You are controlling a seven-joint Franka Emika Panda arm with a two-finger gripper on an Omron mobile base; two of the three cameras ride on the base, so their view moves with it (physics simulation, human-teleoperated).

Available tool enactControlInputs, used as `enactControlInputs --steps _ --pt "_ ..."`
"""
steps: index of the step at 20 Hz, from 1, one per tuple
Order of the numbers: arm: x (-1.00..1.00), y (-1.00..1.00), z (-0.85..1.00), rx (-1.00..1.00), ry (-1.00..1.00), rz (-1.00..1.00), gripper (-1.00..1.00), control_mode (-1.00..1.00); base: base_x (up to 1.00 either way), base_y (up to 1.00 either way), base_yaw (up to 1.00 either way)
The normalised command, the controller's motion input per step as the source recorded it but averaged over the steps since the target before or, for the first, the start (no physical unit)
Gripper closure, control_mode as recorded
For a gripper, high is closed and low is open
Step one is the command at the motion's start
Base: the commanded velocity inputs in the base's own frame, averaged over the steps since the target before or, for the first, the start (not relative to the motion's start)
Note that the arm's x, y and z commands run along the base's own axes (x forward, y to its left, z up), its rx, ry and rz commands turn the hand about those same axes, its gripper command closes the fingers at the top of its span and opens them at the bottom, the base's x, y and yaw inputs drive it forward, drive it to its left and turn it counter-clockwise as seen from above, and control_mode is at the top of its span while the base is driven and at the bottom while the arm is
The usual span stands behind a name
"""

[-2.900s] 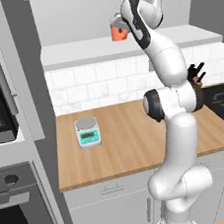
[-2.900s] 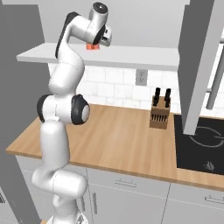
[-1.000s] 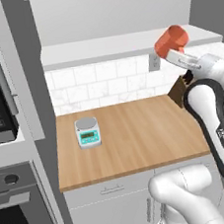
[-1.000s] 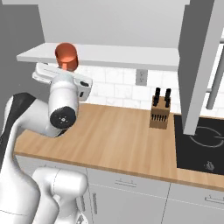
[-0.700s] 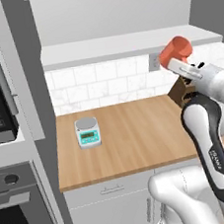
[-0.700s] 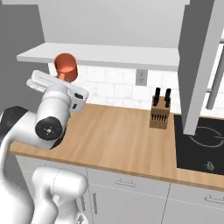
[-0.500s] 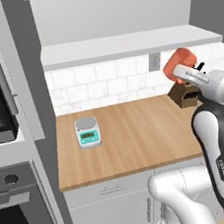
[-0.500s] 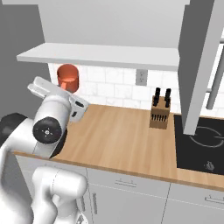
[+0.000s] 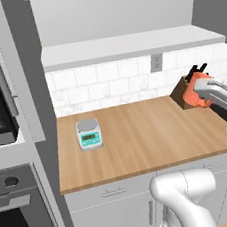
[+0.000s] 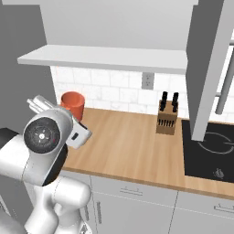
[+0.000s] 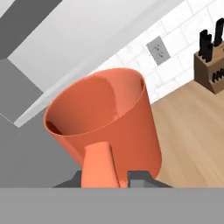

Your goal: Gather all objects into one cabinet and sort the glasses and bowls to opposite sides.

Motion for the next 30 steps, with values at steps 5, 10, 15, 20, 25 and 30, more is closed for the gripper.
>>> enactControlInputs --steps 5,10,15,20,25,30 --pt "-0.57 0.02 -0.38 -0.08 0.0 -0.04 1.0 -1.0 0.0 0.0 0.0" --pt "-0.59 -0.05 -0.4 -0.2 -0.04 -0.19 1.0 -1.0 0.0 0.0 0.0" --pt "-0.18 -0.02 -0.26 -0.01 0.0 -0.28 1.0 -1.0 0.0 0.0 0.0" --pt "-0.07 0.0 -0.36 -0.04 0.01 -0.2 1.0 -1.0 0.0 0.0 0.0" --pt "0.0 0.0 -0.25 -0.03 0.0 -0.35 1.0 -1.0 0.0 0.0 0.0" --pt "-0.04 0.06 -0.01 0.0 0.01 -0.08 1.0 -1.0 0.0 0.0 0.0"
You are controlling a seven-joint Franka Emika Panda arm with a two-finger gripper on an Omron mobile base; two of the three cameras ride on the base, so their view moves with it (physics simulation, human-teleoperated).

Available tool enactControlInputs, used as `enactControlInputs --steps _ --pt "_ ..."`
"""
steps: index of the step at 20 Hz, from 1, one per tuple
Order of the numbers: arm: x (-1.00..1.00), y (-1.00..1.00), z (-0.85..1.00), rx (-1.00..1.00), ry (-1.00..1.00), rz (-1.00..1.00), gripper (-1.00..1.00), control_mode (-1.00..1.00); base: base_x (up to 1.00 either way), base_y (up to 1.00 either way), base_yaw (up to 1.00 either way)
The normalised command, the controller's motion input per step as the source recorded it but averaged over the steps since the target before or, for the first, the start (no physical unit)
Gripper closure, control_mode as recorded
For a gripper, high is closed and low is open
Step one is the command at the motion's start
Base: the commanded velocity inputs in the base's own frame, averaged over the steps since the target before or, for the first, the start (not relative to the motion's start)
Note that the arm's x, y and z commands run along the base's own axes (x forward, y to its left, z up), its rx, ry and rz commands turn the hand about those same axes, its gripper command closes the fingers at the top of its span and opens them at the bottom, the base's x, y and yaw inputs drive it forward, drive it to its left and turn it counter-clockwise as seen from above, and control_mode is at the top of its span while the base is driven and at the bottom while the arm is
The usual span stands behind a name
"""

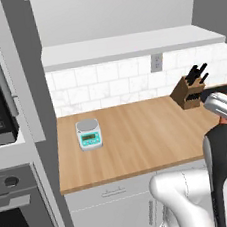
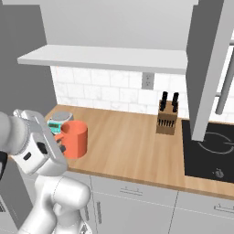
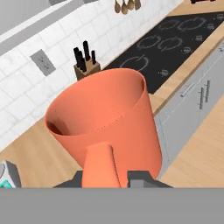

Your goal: Gather all objects into one cabinet and sort the glasses and bowls to opposite sides.

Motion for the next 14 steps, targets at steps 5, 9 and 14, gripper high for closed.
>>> enactControlInputs --steps 5,9,14 --pt "0.0 0.0 0.0 0.0 0.0 0.0 1.0 1.0 0.0 0.0 -0.07" --pt "0.0 0.0 0.0 0.0 0.0 0.0 1.0 1.0 0.0 0.0 -0.38" --pt "0.0 0.0 0.0 0.0 0.0 0.0 1.0 1.0 0.0 0.0 -0.48"
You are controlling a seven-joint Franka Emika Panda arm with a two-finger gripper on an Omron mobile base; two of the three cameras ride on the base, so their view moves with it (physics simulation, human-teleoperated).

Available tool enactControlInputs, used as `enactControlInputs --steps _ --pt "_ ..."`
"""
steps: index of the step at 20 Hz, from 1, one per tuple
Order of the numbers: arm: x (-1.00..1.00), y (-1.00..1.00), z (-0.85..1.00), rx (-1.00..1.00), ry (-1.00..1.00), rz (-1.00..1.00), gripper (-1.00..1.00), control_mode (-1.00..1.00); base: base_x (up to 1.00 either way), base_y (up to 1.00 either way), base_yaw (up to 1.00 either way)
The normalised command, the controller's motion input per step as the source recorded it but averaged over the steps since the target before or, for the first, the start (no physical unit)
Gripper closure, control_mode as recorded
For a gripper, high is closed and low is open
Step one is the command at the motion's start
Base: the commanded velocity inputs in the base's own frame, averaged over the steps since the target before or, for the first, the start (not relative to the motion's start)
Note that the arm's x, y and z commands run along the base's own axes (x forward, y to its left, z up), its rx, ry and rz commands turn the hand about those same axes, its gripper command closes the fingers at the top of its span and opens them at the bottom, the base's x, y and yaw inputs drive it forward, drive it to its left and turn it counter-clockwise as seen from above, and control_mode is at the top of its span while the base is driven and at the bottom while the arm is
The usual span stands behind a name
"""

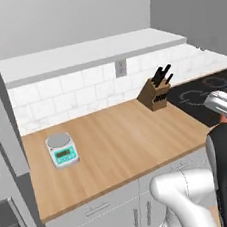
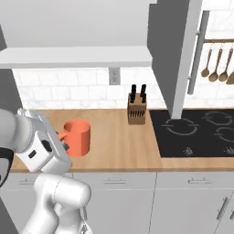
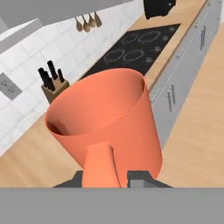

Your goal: Gather all objects into one cabinet and sort the glasses and bowls to opposite sides.

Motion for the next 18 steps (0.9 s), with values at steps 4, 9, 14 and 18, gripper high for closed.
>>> enactControlInputs --steps 4,9,14,18 --pt "0.0 0.0 0.0 0.0 0.0 0.0 1.0 1.0 0.0 0.0 -0.51" --pt "0.0 0.0 0.0 0.0 0.0 0.0 1.0 1.0 0.0 0.0 -0.54" --pt "0.0 0.0 0.0 0.0 0.0 0.0 1.0 1.0 0.0 0.0 -0.54" --pt "0.0 0.0 0.0 0.0 0.0 0.0 1.0 1.0 0.0 -0.07 -0.54"
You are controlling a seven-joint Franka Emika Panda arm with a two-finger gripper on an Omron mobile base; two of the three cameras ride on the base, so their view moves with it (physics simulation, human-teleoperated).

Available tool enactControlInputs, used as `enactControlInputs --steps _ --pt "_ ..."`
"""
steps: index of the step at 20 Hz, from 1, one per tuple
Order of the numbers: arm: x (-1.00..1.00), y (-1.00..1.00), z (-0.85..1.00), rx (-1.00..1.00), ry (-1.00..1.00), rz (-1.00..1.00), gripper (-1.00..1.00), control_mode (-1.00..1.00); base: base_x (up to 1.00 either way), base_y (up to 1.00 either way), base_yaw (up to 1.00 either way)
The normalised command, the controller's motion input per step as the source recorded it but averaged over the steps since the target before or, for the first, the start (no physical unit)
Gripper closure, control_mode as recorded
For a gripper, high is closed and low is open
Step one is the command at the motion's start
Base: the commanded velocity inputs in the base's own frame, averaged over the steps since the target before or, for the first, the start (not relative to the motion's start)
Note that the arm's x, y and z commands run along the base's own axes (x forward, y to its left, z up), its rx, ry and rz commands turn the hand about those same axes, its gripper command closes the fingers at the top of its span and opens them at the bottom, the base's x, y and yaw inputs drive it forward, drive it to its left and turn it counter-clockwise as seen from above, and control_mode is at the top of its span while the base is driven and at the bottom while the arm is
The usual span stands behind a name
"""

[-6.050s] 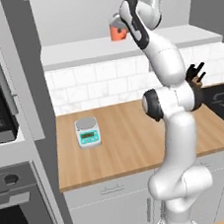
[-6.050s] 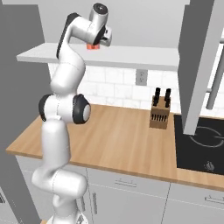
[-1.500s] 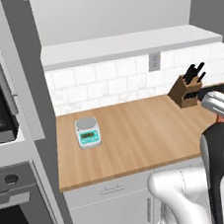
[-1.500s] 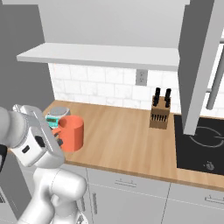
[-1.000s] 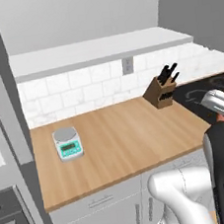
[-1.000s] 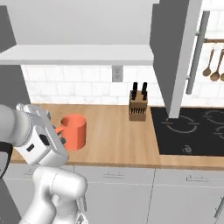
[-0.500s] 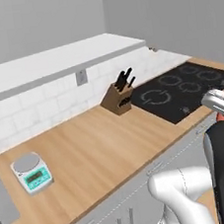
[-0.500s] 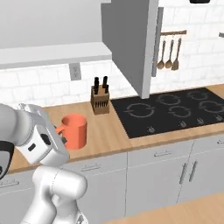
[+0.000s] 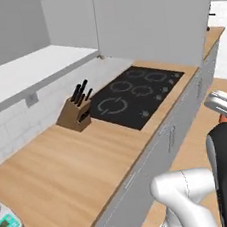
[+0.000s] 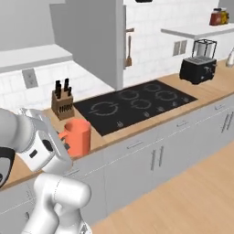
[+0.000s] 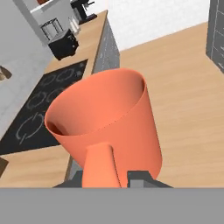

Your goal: Gather all objects into one cabinet and sort the glasses and bowls to opposite sides.

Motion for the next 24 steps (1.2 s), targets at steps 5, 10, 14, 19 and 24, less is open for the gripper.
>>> enactControlInputs --steps 5,10,14,19,24 --pt "0.0 0.0 0.0 0.0 0.0 0.0 1.0 1.0 0.0 -0.22 -0.51" --pt "0.0 0.0 0.0 0.0 0.0 0.0 1.0 1.0 0.0 -0.31 -0.49" --pt "0.0 0.0 0.0 0.0 0.0 0.0 1.0 1.0 0.05 -0.41 -0.5" --pt "0.0 0.0 0.0 0.0 0.0 0.0 1.0 1.0 0.36 -0.59 -0.45" --pt "0.0 0.0 0.0 0.0 0.0 0.0 1.0 1.0 0.95 -0.63 -0.24"
